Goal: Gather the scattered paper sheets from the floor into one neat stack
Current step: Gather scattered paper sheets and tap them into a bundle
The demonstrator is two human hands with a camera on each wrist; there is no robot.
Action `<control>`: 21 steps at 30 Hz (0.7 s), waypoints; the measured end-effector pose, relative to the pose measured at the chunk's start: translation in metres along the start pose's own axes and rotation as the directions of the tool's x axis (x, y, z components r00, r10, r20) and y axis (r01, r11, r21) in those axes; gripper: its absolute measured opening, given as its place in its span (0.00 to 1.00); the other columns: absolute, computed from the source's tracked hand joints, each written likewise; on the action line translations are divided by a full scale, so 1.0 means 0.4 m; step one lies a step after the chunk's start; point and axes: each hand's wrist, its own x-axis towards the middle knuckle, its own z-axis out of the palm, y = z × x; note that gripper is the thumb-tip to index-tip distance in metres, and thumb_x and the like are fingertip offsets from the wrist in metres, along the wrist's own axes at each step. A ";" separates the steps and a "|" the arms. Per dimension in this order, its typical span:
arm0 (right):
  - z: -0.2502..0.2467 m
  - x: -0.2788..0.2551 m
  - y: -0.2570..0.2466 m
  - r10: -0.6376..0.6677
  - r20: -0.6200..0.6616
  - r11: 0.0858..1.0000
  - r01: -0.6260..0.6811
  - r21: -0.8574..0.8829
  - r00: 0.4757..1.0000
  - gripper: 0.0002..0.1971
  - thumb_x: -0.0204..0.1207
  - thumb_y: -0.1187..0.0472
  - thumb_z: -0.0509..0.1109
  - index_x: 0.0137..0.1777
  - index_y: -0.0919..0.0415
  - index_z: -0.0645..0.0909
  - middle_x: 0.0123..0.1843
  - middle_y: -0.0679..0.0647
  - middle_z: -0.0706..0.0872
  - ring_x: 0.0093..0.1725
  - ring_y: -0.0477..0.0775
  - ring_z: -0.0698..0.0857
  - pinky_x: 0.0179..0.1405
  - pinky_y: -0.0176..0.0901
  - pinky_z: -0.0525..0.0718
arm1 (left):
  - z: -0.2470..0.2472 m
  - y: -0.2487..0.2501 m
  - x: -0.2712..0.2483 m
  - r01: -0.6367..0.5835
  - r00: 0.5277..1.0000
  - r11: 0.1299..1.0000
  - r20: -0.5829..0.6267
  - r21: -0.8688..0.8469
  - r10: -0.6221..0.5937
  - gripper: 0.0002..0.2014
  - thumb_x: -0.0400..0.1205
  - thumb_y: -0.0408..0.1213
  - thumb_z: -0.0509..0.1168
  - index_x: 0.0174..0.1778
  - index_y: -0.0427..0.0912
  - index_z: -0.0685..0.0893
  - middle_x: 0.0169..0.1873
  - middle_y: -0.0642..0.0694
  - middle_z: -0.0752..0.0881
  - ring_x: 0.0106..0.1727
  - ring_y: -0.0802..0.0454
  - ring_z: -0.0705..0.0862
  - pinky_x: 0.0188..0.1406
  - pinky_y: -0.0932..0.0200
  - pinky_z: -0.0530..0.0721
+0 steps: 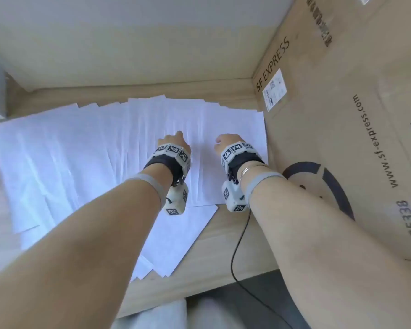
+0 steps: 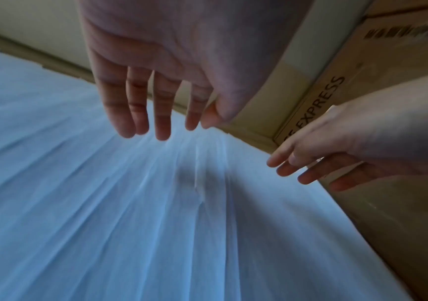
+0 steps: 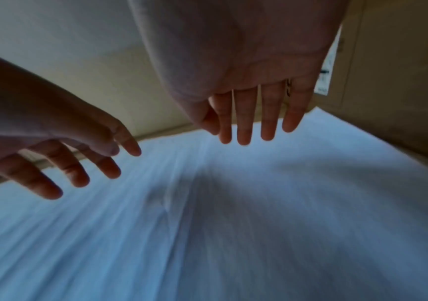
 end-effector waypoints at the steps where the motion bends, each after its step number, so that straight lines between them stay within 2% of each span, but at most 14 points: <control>1: 0.010 0.007 0.009 0.014 0.054 0.999 -0.016 0.030 0.998 0.20 0.78 0.62 0.59 0.70 0.58 0.75 0.70 0.58 0.79 0.67 0.63 0.79 0.64 0.50 0.80 | 0.008 0.000 -0.001 0.039 0.999 0.999 0.028 0.018 -0.040 0.21 0.82 0.34 0.50 0.73 0.44 0.67 0.66 0.35 0.76 0.68 0.35 0.73 0.58 0.45 0.75; 4: 0.062 0.017 0.028 -0.002 0.142 0.997 -0.010 0.078 0.990 0.27 0.80 0.58 0.57 0.79 0.51 0.61 0.83 0.53 0.62 0.79 0.61 0.66 0.76 0.53 0.68 | 0.059 -0.011 0.028 0.104 0.994 0.993 0.048 -0.063 -0.101 0.24 0.82 0.35 0.51 0.76 0.50 0.62 0.70 0.37 0.71 0.70 0.34 0.70 0.59 0.41 0.75; 5: 0.079 0.020 0.031 -0.022 0.165 0.997 0.011 0.072 0.986 0.27 0.80 0.58 0.57 0.80 0.50 0.59 0.84 0.52 0.57 0.80 0.61 0.63 0.78 0.53 0.66 | 0.070 -0.012 0.034 0.120 0.992 0.988 0.055 -0.095 -0.115 0.25 0.82 0.35 0.51 0.77 0.51 0.61 0.70 0.38 0.70 0.70 0.33 0.71 0.58 0.42 0.76; 7: 0.107 0.024 0.031 -0.060 0.169 0.995 0.046 0.086 0.984 0.27 0.80 0.58 0.57 0.79 0.49 0.61 0.84 0.52 0.56 0.80 0.61 0.63 0.78 0.51 0.65 | 0.081 -0.016 0.047 0.148 0.989 0.976 0.036 -0.162 -0.144 0.27 0.82 0.36 0.53 0.78 0.53 0.59 0.71 0.39 0.68 0.69 0.33 0.72 0.54 0.44 0.76; 9: 0.124 0.021 0.024 -0.107 0.123 0.992 0.098 0.079 0.987 0.23 0.79 0.59 0.58 0.75 0.49 0.69 0.82 0.53 0.62 0.77 0.63 0.68 0.75 0.50 0.69 | 0.085 -0.020 0.051 0.164 0.986 0.956 0.001 -0.245 -0.169 0.29 0.82 0.37 0.55 0.79 0.53 0.57 0.72 0.39 0.67 0.66 0.33 0.74 0.52 0.46 0.77; 10: 0.128 0.016 0.015 -0.152 0.094 0.987 0.146 0.068 0.984 0.20 0.78 0.61 0.58 0.69 0.51 0.75 0.78 0.54 0.69 0.74 0.64 0.73 0.70 0.49 0.73 | 0.084 -0.020 0.050 0.164 0.984 0.939 -0.011 -0.303 -0.175 0.30 0.81 0.37 0.57 0.80 0.53 0.56 0.73 0.38 0.66 0.64 0.33 0.77 0.52 0.47 0.77; 12: 0.126 0.004 0.001 -0.234 0.022 0.971 0.233 0.052 0.972 0.14 0.76 0.65 0.57 0.57 0.60 0.81 0.64 0.58 0.81 0.63 0.64 0.81 0.56 0.46 0.79 | 0.073 -0.021 0.049 0.171 0.976 0.864 -0.041 -0.474 -0.216 0.33 0.81 0.36 0.61 0.81 0.50 0.54 0.73 0.37 0.66 0.60 0.34 0.80 0.49 0.50 0.77; 13: 0.123 0.001 -0.002 -0.252 0.000 0.966 0.252 0.059 0.968 0.14 0.75 0.65 0.57 0.56 0.61 0.81 0.62 0.57 0.83 0.61 0.64 0.82 0.54 0.45 0.79 | 0.064 -0.024 0.051 0.188 0.967 0.809 -0.042 -0.557 -0.253 0.34 0.80 0.36 0.63 0.81 0.48 0.54 0.73 0.36 0.67 0.60 0.35 0.81 0.48 0.51 0.76; 14: 0.121 0.001 -0.001 -0.252 -0.005 0.964 0.251 0.086 0.968 0.16 0.76 0.65 0.57 0.60 0.60 0.81 0.64 0.56 0.83 0.63 0.62 0.81 0.57 0.44 0.79 | 0.053 -0.027 0.053 0.215 0.960 0.767 -0.014 -0.604 -0.280 0.34 0.79 0.36 0.64 0.80 0.46 0.56 0.71 0.36 0.71 0.61 0.36 0.81 0.48 0.51 0.76; 15: 0.121 0.002 0.002 -0.239 -0.003 0.963 0.238 0.127 0.971 0.19 0.77 0.64 0.58 0.66 0.58 0.79 0.71 0.54 0.79 0.68 0.59 0.79 0.64 0.44 0.76 | 0.048 -0.031 0.056 0.244 0.959 0.757 0.036 -0.606 -0.280 0.33 0.79 0.38 0.66 0.78 0.44 0.60 0.69 0.36 0.75 0.63 0.37 0.81 0.50 0.51 0.77; 17: 0.120 0.010 0.019 -0.176 -0.056 0.966 0.183 0.183 0.983 0.23 0.78 0.64 0.58 0.74 0.53 0.72 0.80 0.50 0.67 0.77 0.55 0.70 0.74 0.46 0.68 | 0.044 -0.037 0.058 0.271 0.963 0.797 0.144 -0.540 -0.230 0.24 0.78 0.39 0.67 0.69 0.39 0.72 0.65 0.37 0.82 0.61 0.38 0.82 0.56 0.51 0.79; 19: 0.117 0.015 0.045 -0.014 -0.138 0.985 0.037 0.171 0.990 0.27 0.78 0.61 0.59 0.78 0.49 0.64 0.84 0.49 0.58 0.81 0.55 0.62 0.76 0.53 0.65 | 0.046 -0.043 0.056 0.256 0.966 0.835 0.170 -0.488 -0.197 0.14 0.78 0.34 0.65 0.60 0.37 0.78 0.61 0.36 0.84 0.54 0.39 0.83 0.52 0.54 0.79; 21: 0.114 0.013 0.084 0.213 -0.130 0.958 -0.181 0.224 0.968 0.31 0.78 0.57 0.59 0.80 0.47 0.55 0.85 0.50 0.51 0.83 0.57 0.53 0.78 0.60 0.59 | 0.053 -0.050 0.059 0.239 0.970 0.851 0.164 -0.469 -0.182 0.17 0.79 0.29 0.61 0.65 0.35 0.77 0.63 0.35 0.82 0.58 0.38 0.82 0.50 0.56 0.75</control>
